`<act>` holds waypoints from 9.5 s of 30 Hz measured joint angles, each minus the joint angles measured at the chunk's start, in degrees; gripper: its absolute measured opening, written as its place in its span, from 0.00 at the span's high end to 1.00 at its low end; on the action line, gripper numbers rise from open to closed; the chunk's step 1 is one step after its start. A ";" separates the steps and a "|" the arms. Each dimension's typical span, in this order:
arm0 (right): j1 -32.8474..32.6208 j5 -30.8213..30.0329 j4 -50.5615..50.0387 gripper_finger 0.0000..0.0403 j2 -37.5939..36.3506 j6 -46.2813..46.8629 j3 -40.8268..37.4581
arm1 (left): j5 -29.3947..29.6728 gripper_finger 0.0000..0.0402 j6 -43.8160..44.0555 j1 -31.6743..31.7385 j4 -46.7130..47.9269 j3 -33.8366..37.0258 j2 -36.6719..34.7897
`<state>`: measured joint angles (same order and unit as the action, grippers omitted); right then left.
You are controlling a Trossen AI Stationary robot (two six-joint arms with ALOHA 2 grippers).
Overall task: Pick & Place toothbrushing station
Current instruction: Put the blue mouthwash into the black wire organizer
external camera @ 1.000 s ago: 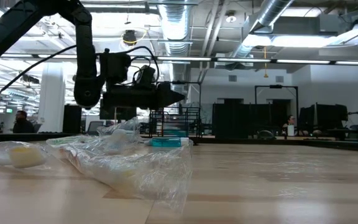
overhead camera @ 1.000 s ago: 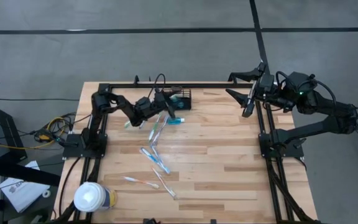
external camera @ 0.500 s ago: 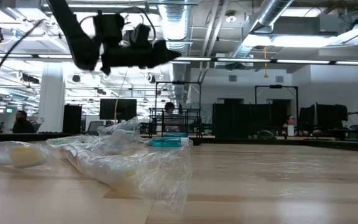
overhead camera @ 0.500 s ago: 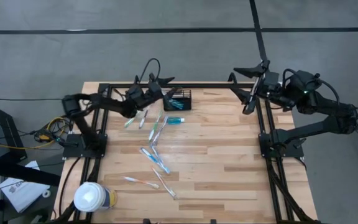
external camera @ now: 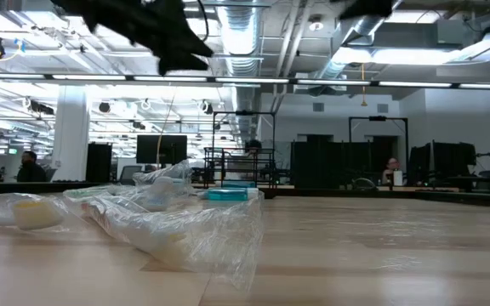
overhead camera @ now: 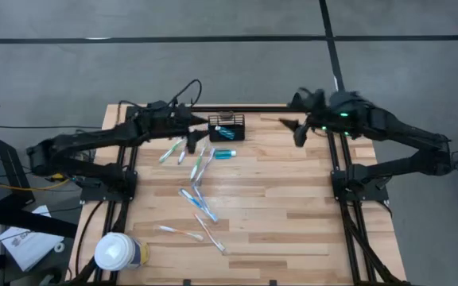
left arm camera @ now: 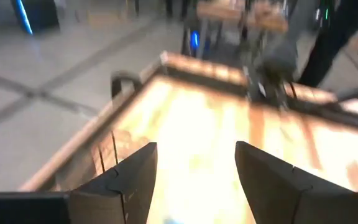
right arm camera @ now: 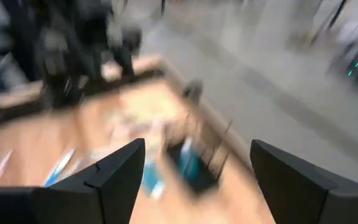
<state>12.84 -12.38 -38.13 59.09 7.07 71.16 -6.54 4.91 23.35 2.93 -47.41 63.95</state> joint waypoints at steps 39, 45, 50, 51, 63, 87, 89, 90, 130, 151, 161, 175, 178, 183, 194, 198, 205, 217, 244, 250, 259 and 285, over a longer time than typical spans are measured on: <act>5.66 16.02 8.13 0.30 2.09 -1.53 0.02 | 3.41 0.48 -12.92 -7.51 17.50 -18.57 39.19; 5.57 16.02 8.22 0.30 2.03 -1.51 0.02 | 4.50 0.48 -14.97 -4.65 17.01 -18.53 39.46; 5.55 16.07 9.21 0.30 1.96 -1.49 0.02 | 2.59 0.48 -17.00 -2.85 16.35 -18.50 39.88; 5.57 16.07 9.58 0.30 1.96 -1.49 0.02 | 2.46 0.48 -17.05 -2.69 16.12 -18.50 39.88; 5.57 16.09 11.82 0.30 1.96 -0.57 0.02 | 4.38 0.48 -18.38 -3.86 15.77 -18.74 43.48; 5.51 18.56 7.60 0.30 2.12 -1.07 4.44 | -0.40 0.58 -0.80 -8.54 10.76 -24.73 18.31; 5.17 19.53 3.87 0.30 3.28 -1.45 2.02 | 0.32 0.57 2.34 -8.10 11.88 -24.96 14.45; 4.89 20.47 2.36 0.30 4.13 -1.57 0.25 | 1.03 0.56 2.88 -7.94 12.95 -24.91 12.96; 3.54 31.94 30.96 0.30 50.11 2.38 -4.71 | 11.94 0.53 -6.51 -3.19 35.24 -24.80 2.55; 7.58 27.99 12.04 0.30 51.86 -15.48 6.51 | 10.77 0.54 -7.14 -2.42 32.45 -18.68 2.55; 6.49 27.52 13.64 0.48 53.58 -13.85 6.51 | 10.77 0.54 -7.54 -2.42 31.11 -18.68 2.55; 6.32 29.01 14.24 0.57 56.52 -12.41 7.19 | 10.02 0.54 -7.61 -2.38 29.91 -18.66 2.55; 6.26 28.86 14.33 0.52 56.01 -11.10 7.19 | 9.62 0.54 -7.63 -2.38 29.56 -18.63 2.55; 6.25 28.65 14.94 0.48 56.27 -11.55 7.23 | 9.18 0.54 -7.54 -2.38 28.80 -18.63 2.55; 3.49 30.63 14.75 0.50 56.02 -7.65 7.21 | 9.20 0.54 -7.26 -2.38 28.03 -18.63 2.54; 3.62 30.27 15.59 0.48 56.02 -7.41 7.21 | 9.20 0.54 -7.26 -2.38 27.76 -18.63 2.52; 4.86 28.74 20.12 0.51 56.02 -1.81 7.21 | 9.22 0.54 -7.01 -2.38 27.28 -18.63 2.52; 4.81 28.81 20.71 0.96 55.99 0.07 9.16 | 8.21 0.54 -5.92 -2.38 26.50 -18.63 2.52; 5.69 24.91 21.59 1.00 56.32 0.52 9.22 | 8.21 0.54 -5.97 -2.38 26.07 -18.63 2.52; 5.69 25.68 21.57 1.00 56.37 0.55 9.22 | 8.21 0.54 -5.97 -2.38 26.05 -18.63 2.52; 4.66 29.23 20.03 1.00 56.45 2.28 9.22 | 6.28 0.54 -4.62 -2.38 26.11 -16.37 2.50; 1.95 34.78 21.07 1.00 29.79 6.12 12.55 | 2.14 0.91 1.60 -7.04 10.57 -3.95 18.22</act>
<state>14.79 22.39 -17.06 88.88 13.19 83.70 -4.40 6.50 16.32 13.50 -51.35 82.17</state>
